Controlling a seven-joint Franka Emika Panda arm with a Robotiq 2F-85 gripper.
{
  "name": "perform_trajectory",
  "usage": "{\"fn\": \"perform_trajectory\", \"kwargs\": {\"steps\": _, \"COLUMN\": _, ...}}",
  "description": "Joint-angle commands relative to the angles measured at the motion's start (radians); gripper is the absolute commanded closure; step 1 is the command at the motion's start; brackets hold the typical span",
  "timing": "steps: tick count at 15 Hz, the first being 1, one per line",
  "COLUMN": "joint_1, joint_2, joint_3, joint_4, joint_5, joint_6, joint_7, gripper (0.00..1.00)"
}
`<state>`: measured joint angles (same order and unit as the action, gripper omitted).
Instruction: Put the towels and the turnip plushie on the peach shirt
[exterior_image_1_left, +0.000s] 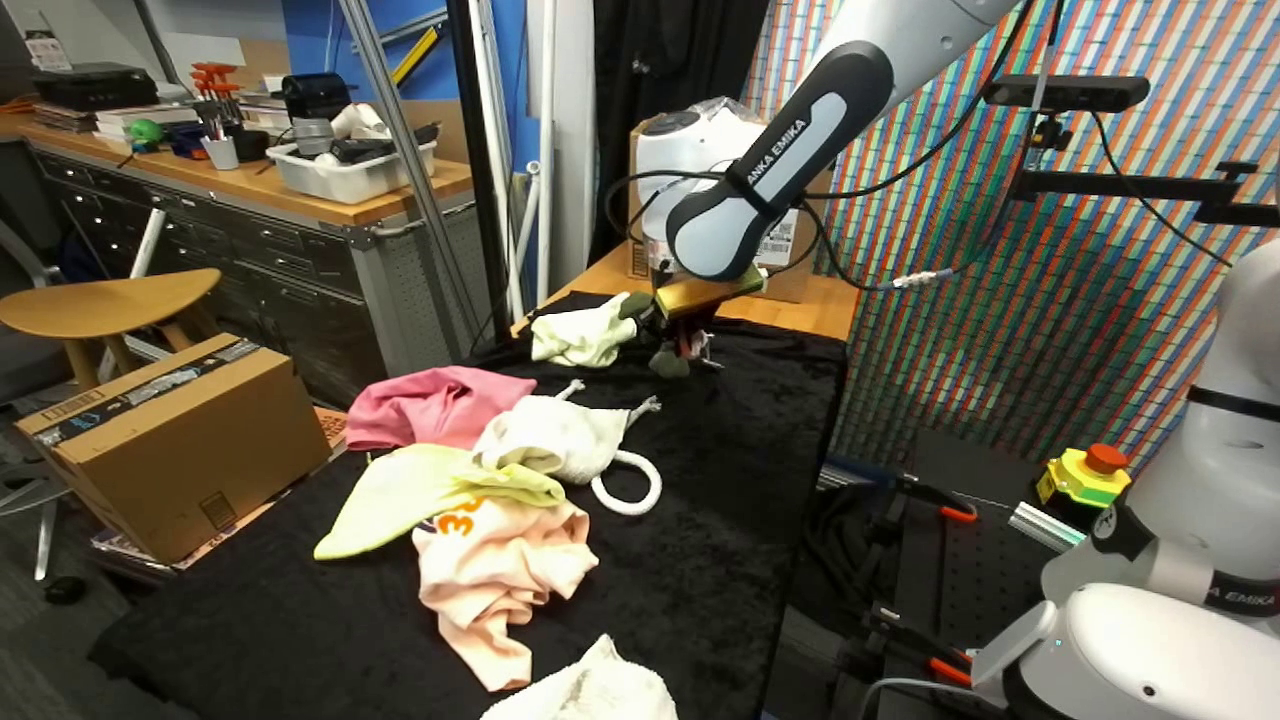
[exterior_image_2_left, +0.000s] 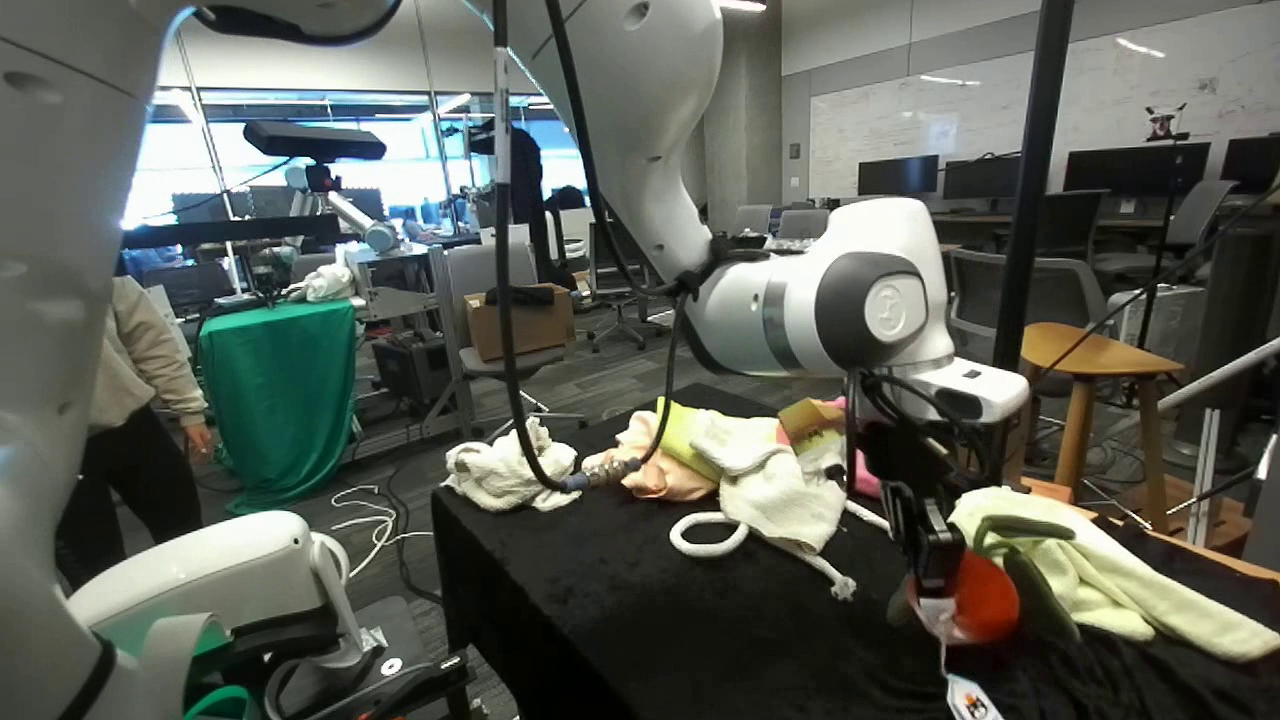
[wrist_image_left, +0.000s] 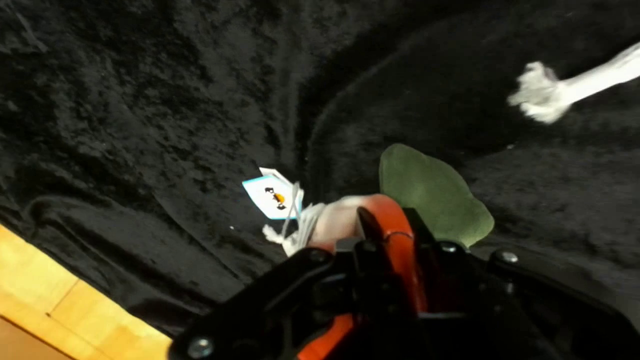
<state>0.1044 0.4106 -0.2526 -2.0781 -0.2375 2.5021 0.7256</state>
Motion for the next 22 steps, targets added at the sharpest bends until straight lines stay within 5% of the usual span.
{"fn": "perform_trajectory", "kwargs": {"steps": 1, "joint_1": 0.06, "joint_2": -0.099, "joint_3": 0.029, "joint_4": -0.047, "joint_5": -0.084, "joint_6": -0.014, "joint_7": -0.002, "gripper": 0.89}}
{"fn": "perform_trajectory", "kwargs": {"steps": 7, "joint_1": 0.112, "joint_2": -0.144, "joint_3": 0.15, "joint_4": -0.063, "joint_5": -0.139, "joint_6": 0.0, "joint_7": -0.047, "gripper": 0.89}}
{"fn": "perform_trajectory", "kwargs": {"steps": 15, "joint_1": 0.116, "joint_2": -0.105, "joint_3": 0.318, "joint_4": -0.031, "joint_5": 0.046, "joint_6": -0.019, "joint_7": -0.215, "gripper": 0.89}}
{"fn": "perform_trajectory", "kwargs": {"steps": 22, "joint_1": 0.16, "joint_2": -0.048, "joint_3": 0.345, "joint_4": 0.005, "joint_5": 0.083, "joint_6": -0.086, "joint_7": -0.269, "gripper": 0.89}}
